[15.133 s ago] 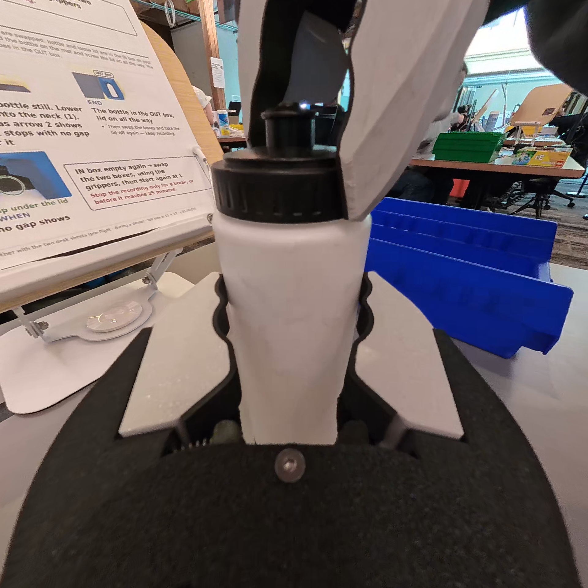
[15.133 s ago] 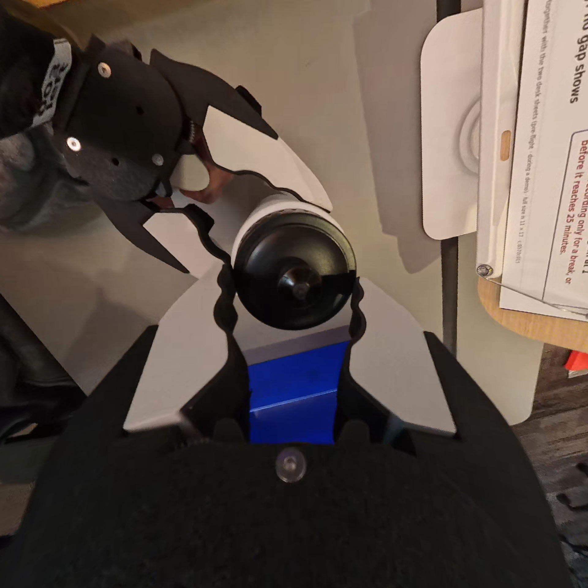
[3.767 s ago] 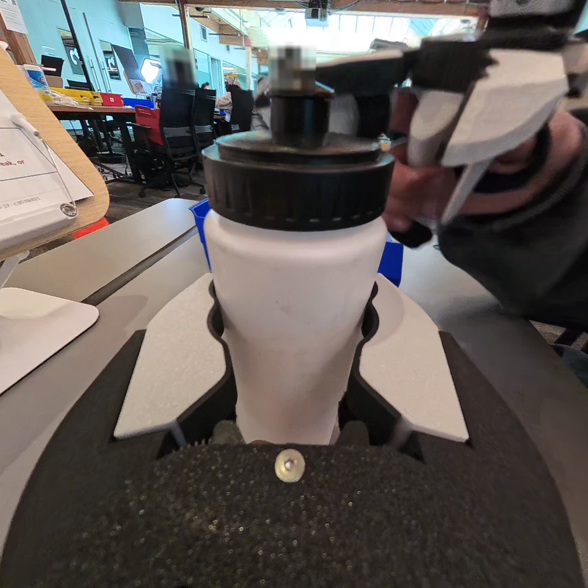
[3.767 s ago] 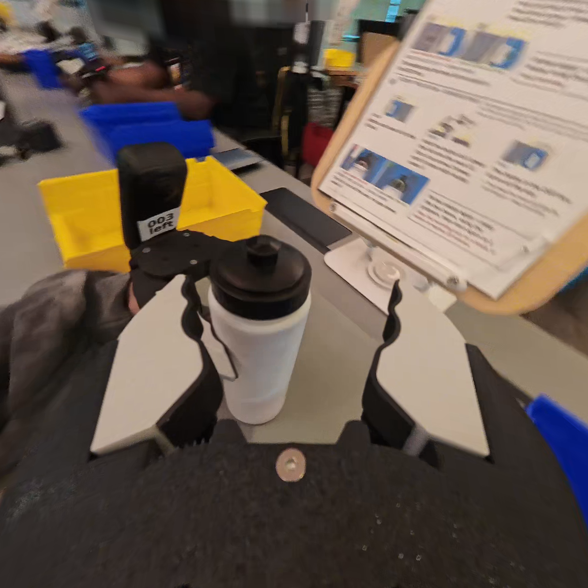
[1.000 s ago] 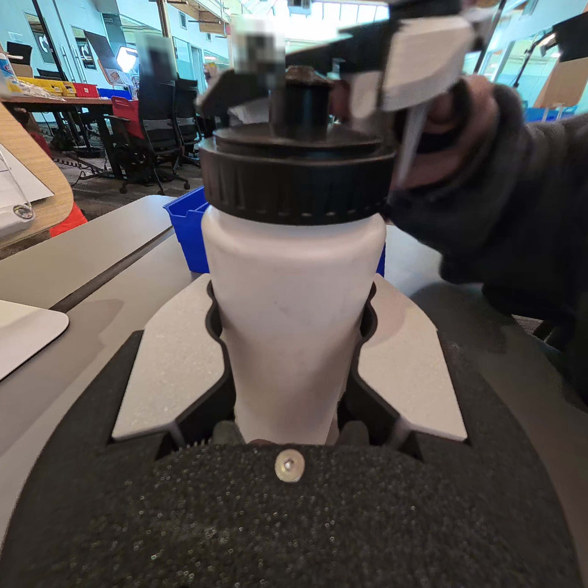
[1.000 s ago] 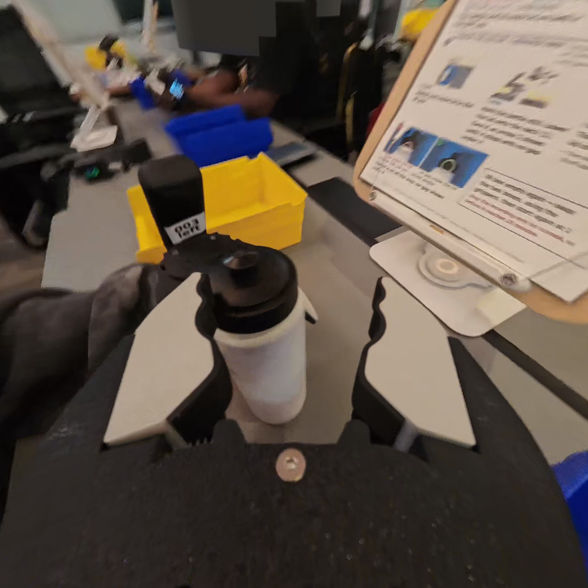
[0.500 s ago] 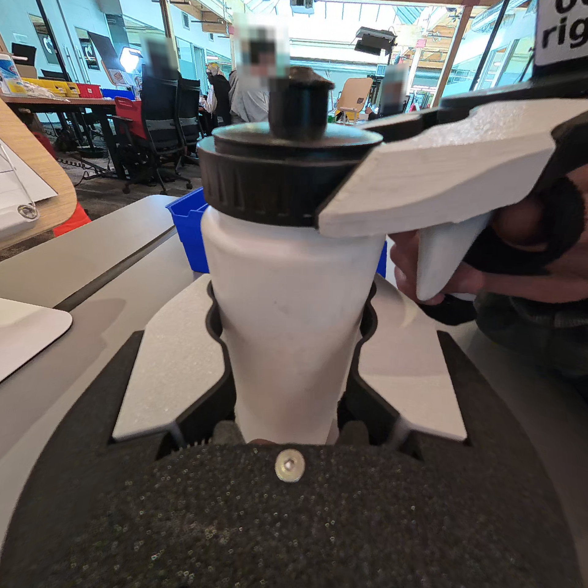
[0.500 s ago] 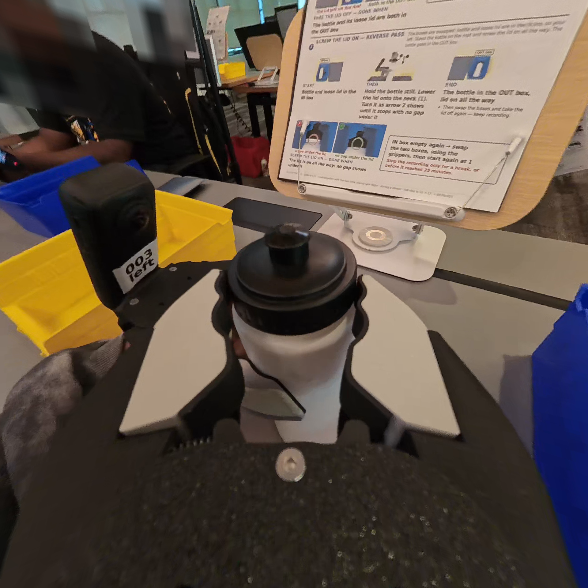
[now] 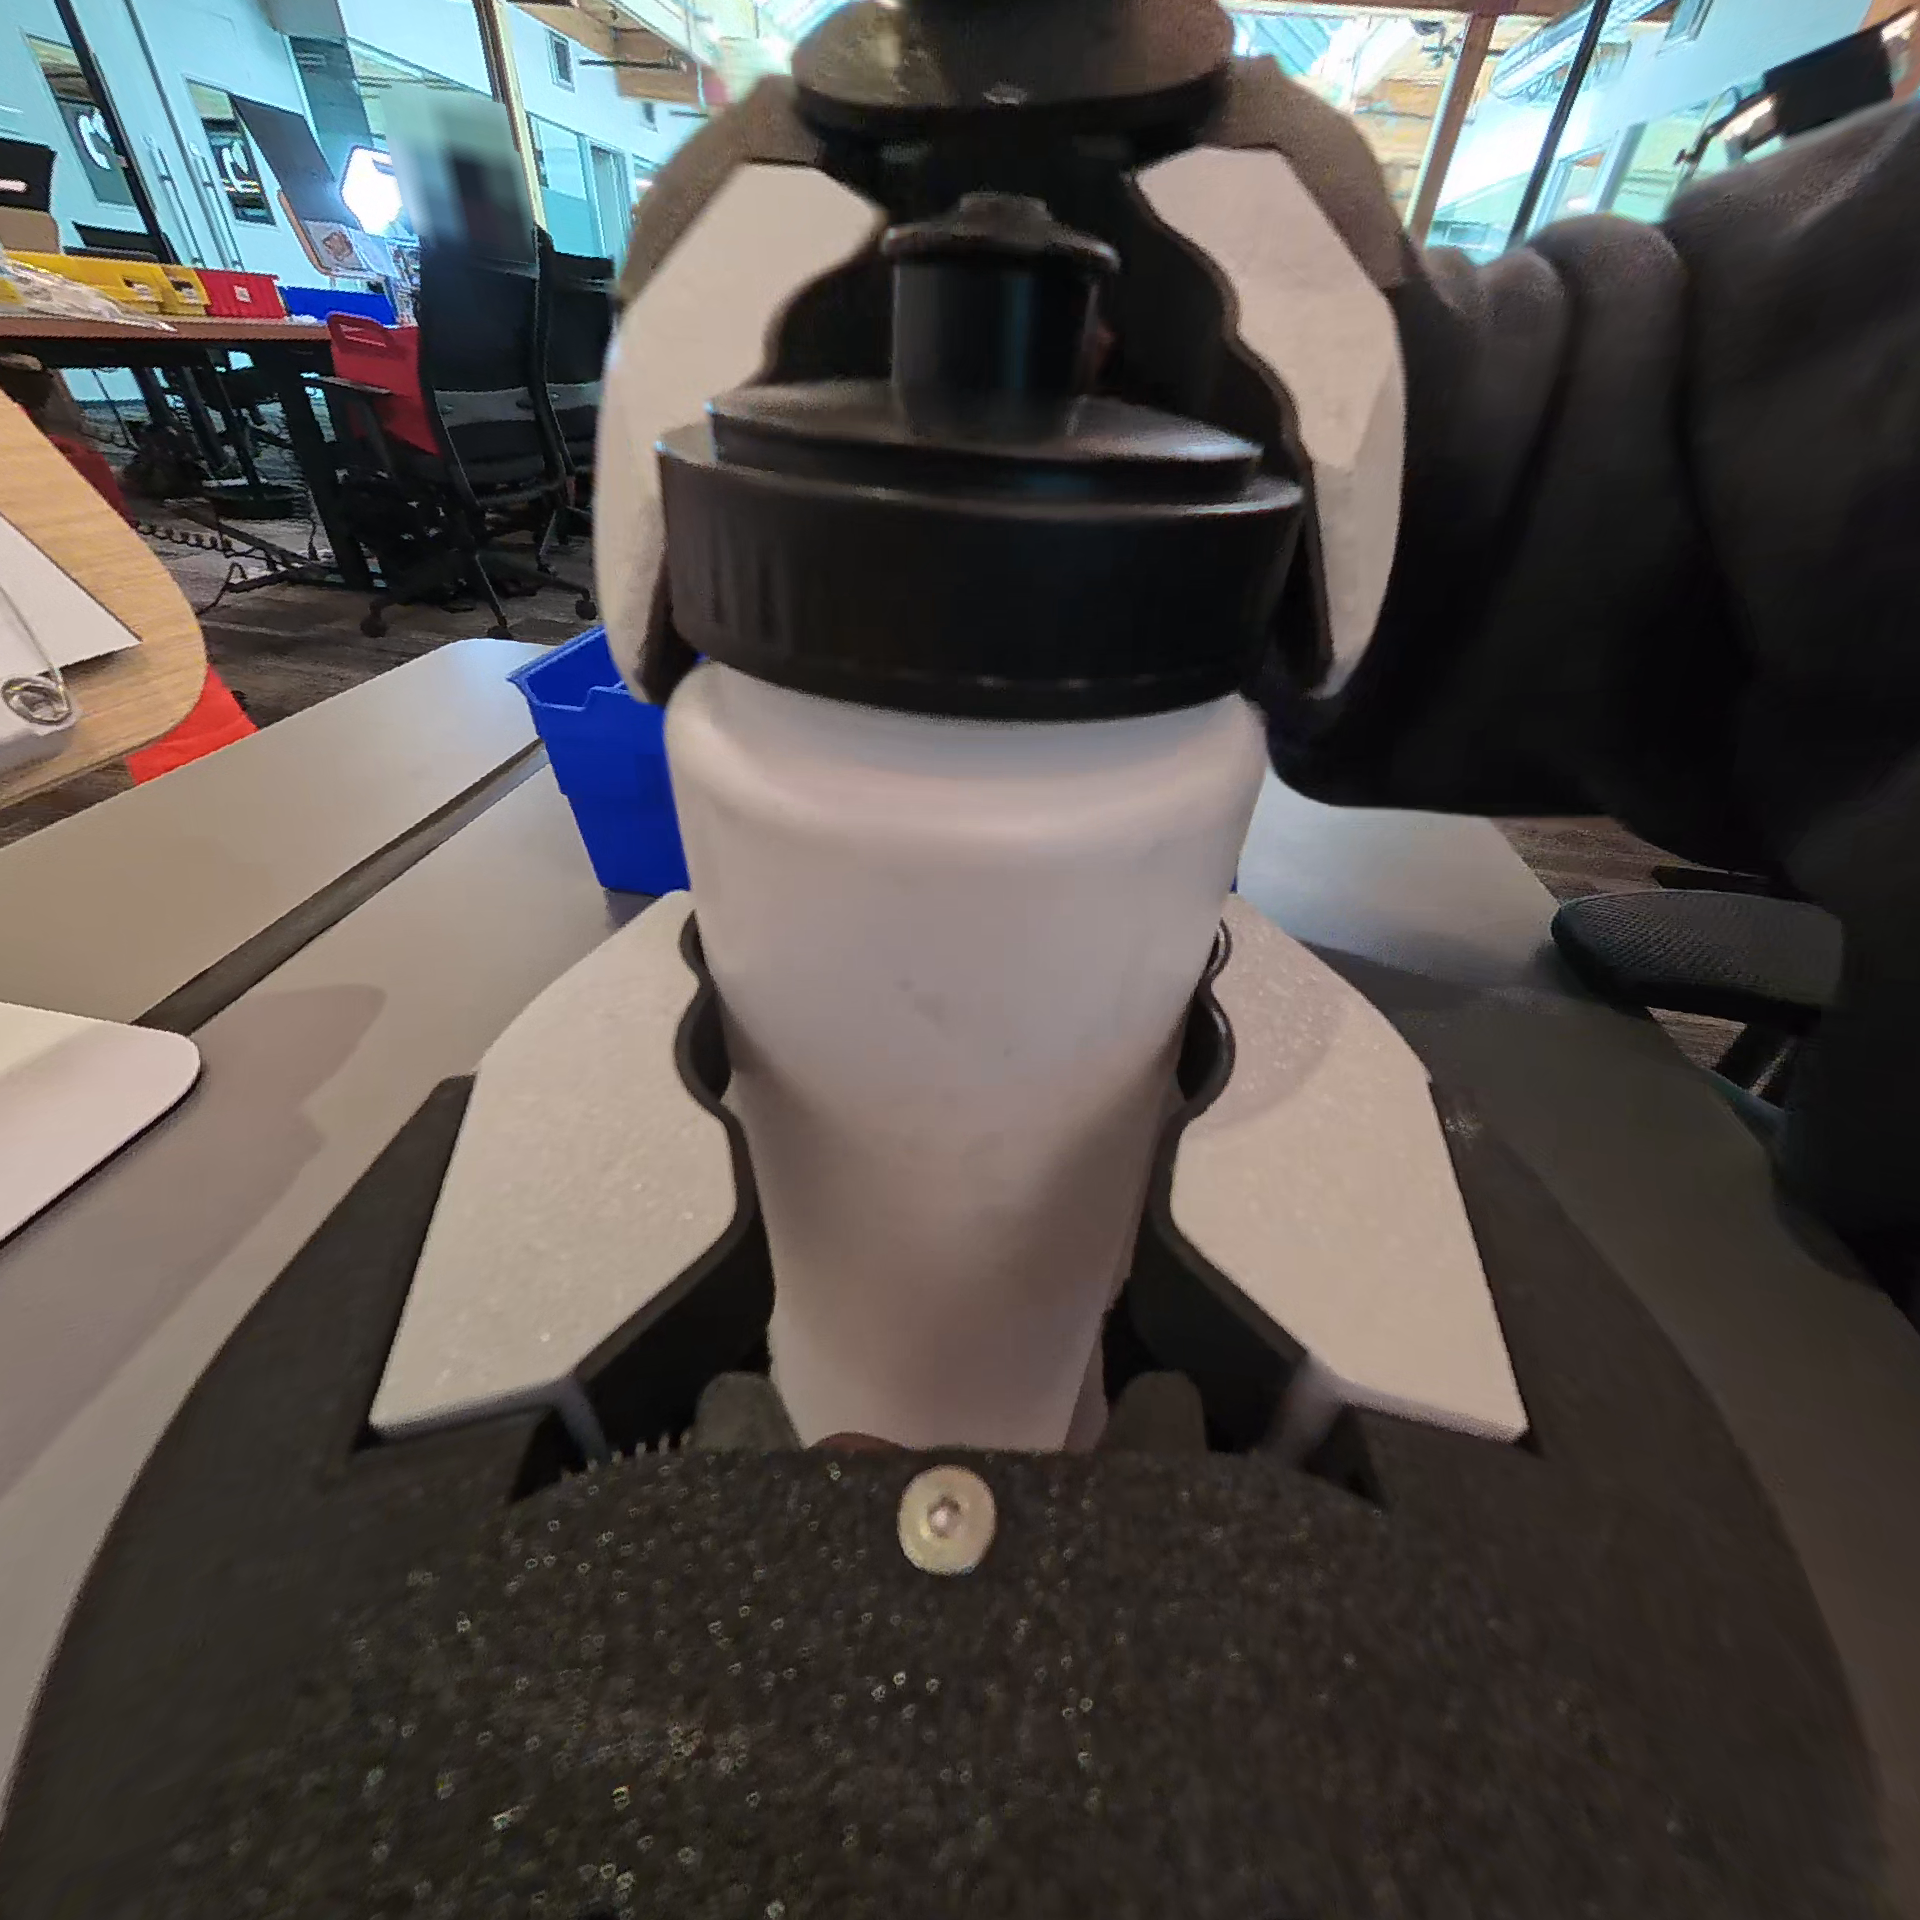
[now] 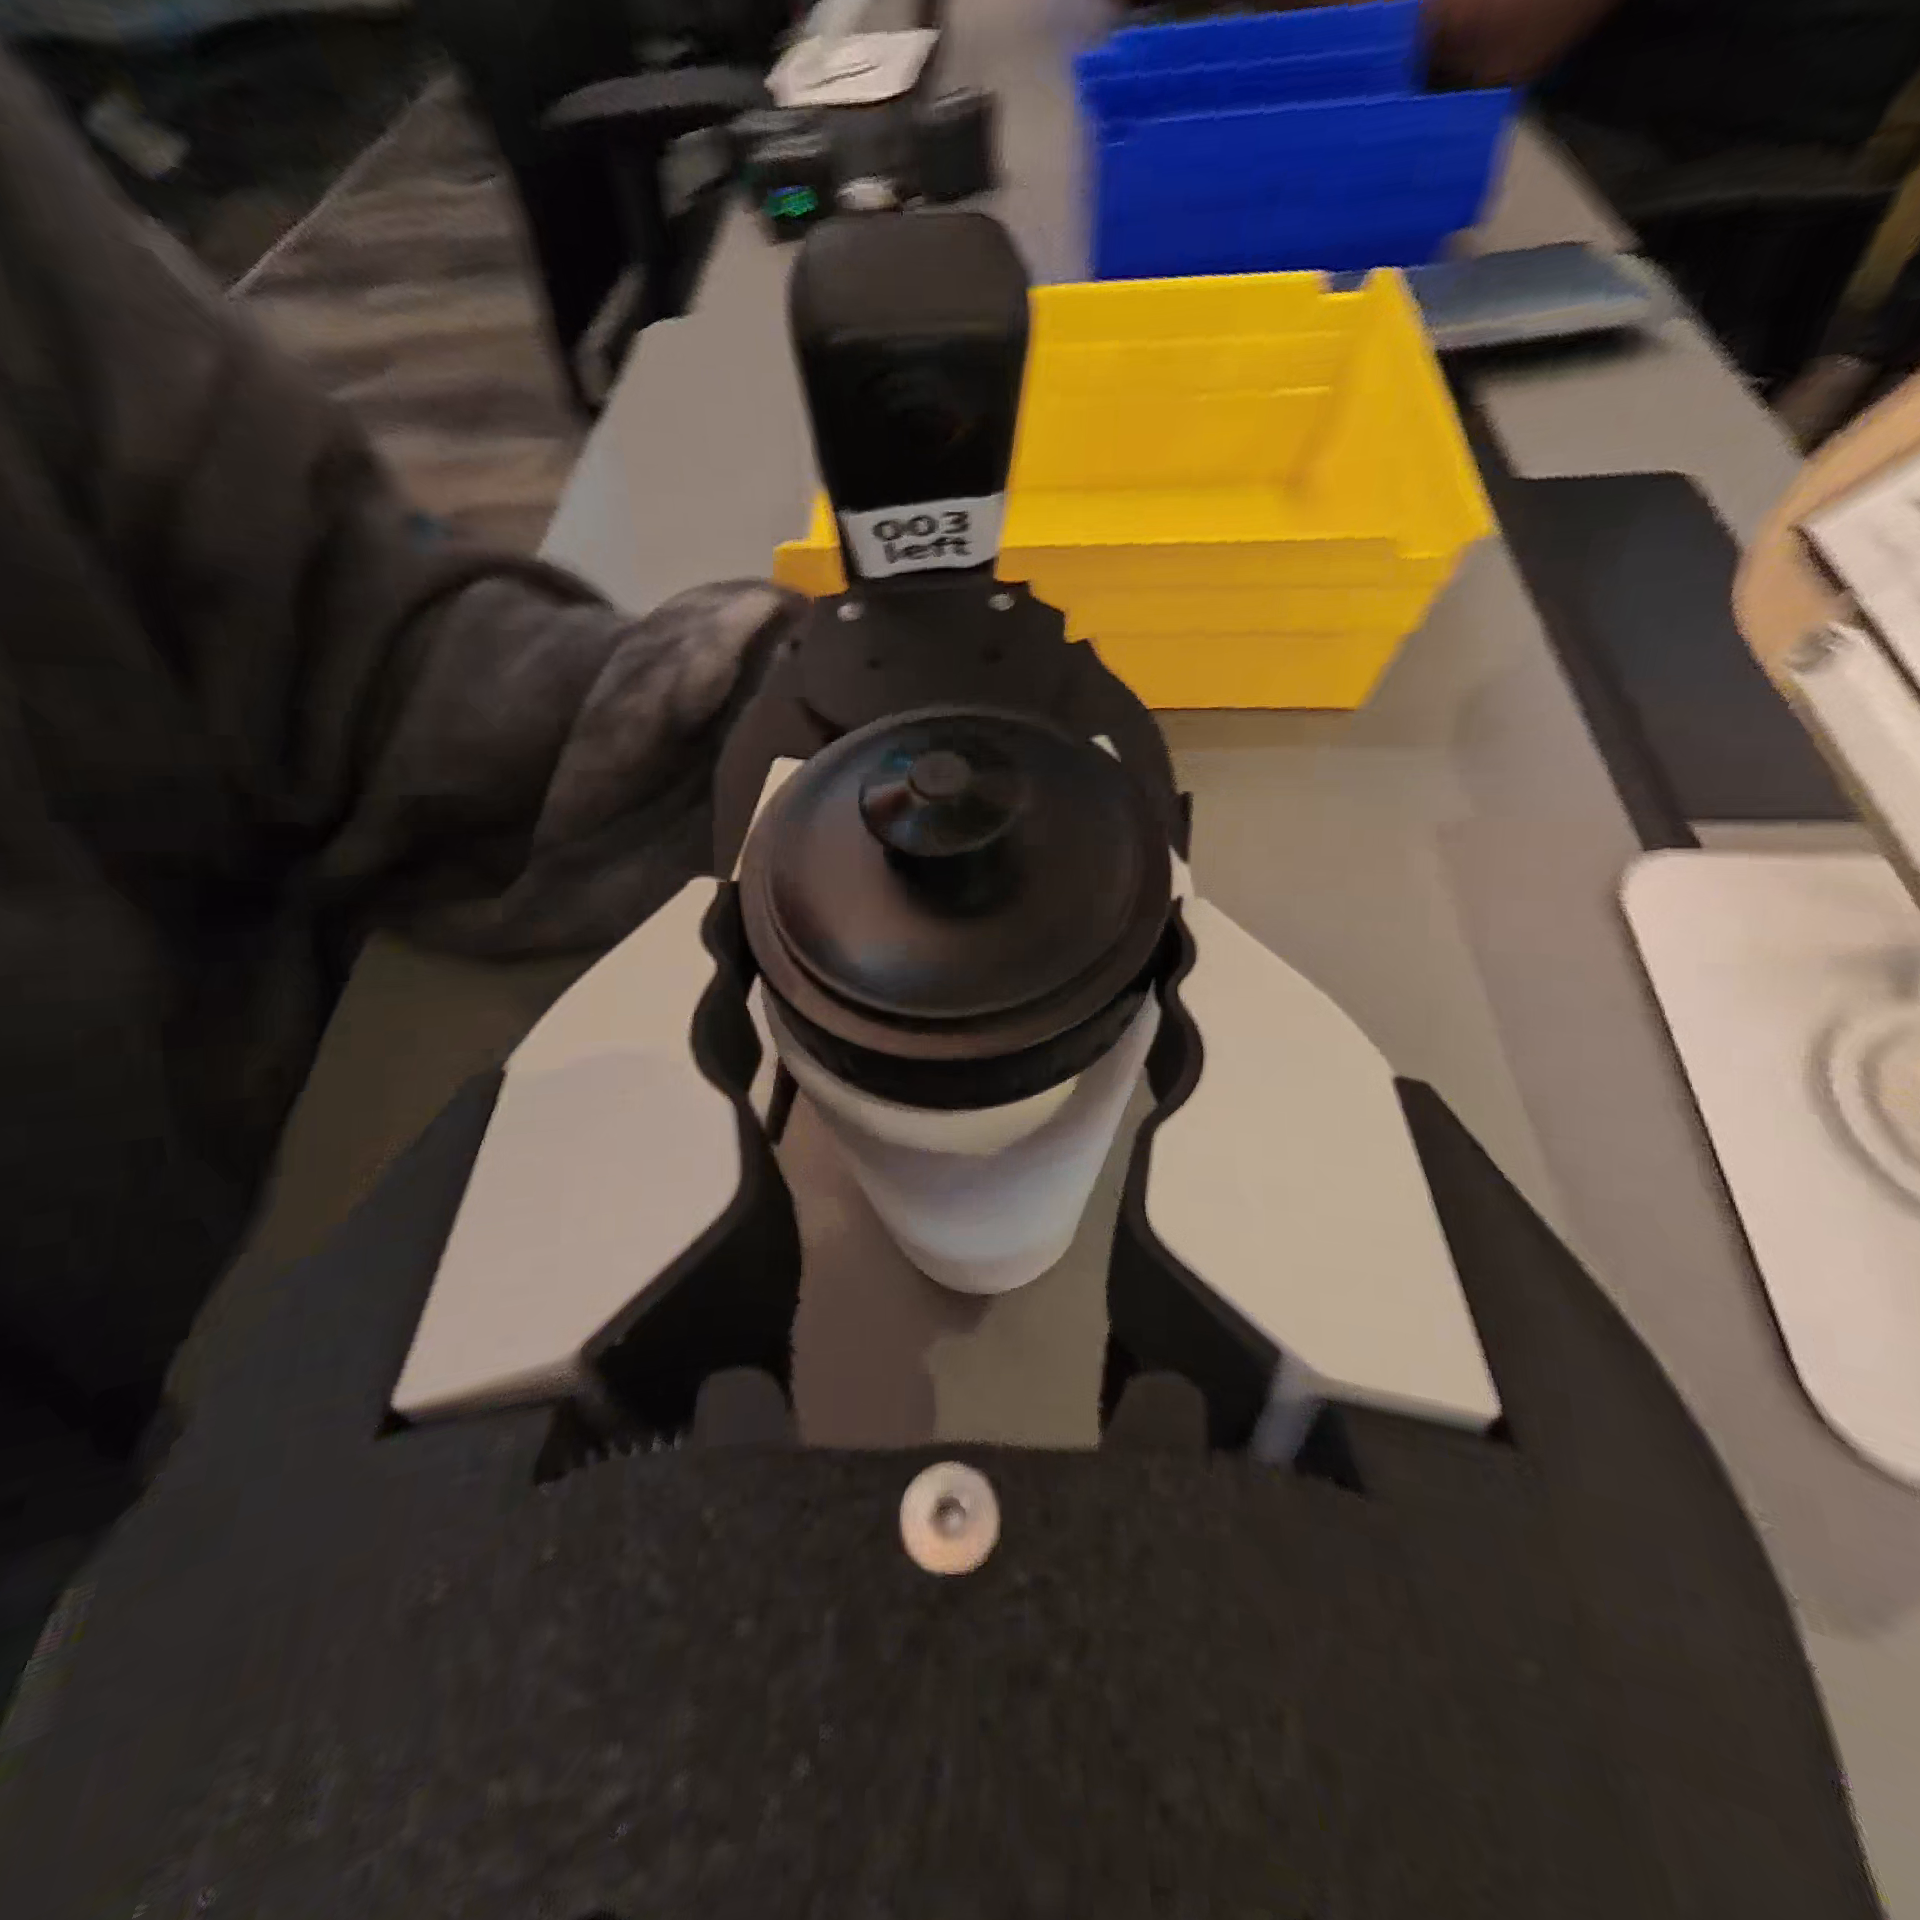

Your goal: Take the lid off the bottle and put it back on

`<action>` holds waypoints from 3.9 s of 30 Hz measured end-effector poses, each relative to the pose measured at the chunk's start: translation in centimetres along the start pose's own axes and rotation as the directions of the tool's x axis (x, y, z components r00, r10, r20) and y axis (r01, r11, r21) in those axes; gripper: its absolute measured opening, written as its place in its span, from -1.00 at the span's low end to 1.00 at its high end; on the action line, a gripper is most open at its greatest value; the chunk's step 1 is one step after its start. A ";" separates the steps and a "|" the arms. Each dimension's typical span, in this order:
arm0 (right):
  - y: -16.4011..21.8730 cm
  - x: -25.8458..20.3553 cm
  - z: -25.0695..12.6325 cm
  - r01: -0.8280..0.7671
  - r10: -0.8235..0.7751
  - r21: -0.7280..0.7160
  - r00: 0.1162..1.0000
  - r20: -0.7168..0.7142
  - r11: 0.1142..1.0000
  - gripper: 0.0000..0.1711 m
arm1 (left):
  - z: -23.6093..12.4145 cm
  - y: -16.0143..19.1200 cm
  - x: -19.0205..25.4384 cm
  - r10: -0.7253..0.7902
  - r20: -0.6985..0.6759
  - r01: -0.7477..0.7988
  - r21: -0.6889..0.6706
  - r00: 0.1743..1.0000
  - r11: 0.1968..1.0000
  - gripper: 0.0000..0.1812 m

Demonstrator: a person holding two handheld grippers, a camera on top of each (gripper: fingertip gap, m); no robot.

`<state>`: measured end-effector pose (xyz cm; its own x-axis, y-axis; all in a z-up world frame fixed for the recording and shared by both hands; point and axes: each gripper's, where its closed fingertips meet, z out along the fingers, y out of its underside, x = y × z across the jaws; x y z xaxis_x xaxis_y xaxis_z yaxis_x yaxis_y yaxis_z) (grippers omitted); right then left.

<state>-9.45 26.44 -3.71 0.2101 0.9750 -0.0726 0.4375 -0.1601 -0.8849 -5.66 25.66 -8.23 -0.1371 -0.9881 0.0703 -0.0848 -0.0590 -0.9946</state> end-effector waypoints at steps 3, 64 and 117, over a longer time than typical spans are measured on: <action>0.3 -0.4 -0.2 0.135 -0.117 -0.088 0.976 0.183 0.987 -0.14 | 0.0 0.0 0.2 0.001 -0.019 -0.001 -0.005 1.000 1.000 -0.05; -0.2 -0.9 0.2 0.036 -0.035 -0.038 0.999 0.032 0.999 -0.12 | -0.2 0.0 1.2 -0.002 -0.071 0.004 0.032 0.997 0.999 -0.05; -1.3 0.8 -0.6 -0.138 0.365 0.357 0.599 -0.713 0.924 -0.12 | -0.2 0.0 1.2 -0.016 -0.073 0.018 0.037 0.997 0.999 -0.05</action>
<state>-9.37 27.36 -2.32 0.9087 0.4157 -0.0387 0.0627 -0.2275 -0.9718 -6.03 24.54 -8.12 -0.2070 -0.9741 0.0912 -0.0510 -0.0824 -0.9953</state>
